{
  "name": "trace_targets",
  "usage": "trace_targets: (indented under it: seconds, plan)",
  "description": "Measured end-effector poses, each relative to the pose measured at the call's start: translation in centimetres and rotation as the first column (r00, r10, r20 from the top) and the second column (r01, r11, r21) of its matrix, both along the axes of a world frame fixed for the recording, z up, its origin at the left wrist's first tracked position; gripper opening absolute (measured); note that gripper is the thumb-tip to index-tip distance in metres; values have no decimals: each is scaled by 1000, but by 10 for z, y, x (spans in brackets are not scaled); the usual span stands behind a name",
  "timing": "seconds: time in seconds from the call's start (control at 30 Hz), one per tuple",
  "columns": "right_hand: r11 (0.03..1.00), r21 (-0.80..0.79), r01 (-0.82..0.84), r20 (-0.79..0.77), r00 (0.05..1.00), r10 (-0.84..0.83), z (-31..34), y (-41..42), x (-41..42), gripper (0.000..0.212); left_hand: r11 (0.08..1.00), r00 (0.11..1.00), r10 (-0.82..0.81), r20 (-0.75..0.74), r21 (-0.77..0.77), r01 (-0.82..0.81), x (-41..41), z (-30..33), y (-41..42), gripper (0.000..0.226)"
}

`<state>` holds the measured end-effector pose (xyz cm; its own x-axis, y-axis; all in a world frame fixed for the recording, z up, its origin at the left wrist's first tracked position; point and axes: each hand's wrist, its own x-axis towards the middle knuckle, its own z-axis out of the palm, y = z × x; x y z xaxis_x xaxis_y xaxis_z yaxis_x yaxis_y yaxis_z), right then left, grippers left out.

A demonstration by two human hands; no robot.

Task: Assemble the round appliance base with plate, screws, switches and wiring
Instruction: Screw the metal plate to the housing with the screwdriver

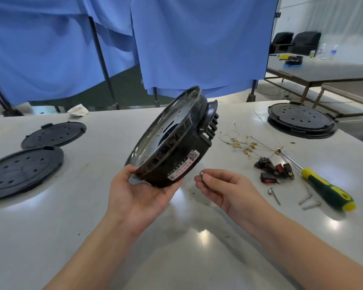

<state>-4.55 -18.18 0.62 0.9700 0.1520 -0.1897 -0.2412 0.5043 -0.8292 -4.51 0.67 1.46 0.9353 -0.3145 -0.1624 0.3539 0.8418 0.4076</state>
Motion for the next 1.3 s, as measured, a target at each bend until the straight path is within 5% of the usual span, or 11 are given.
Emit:
trace_targets:
  seconds: [0.27, 1.0, 1.3]
  plan:
    - [993, 112, -32, -18, 999, 34, -1, -1, 2, 24, 999, 999, -34, 1, -40, 34, 3, -4, -5, 39]
    - [994, 104, -16, 3, 1000, 16, -4, -4, 7, 13, 998, 997, -65, 42, 20, 64, -2, -4, -14, 36]
    - [981, 182, -69, -66, 994, 82, -10, -5, 7, 24, 998, 998, -62, 29, 15, 62, 0, -7, -15, 64]
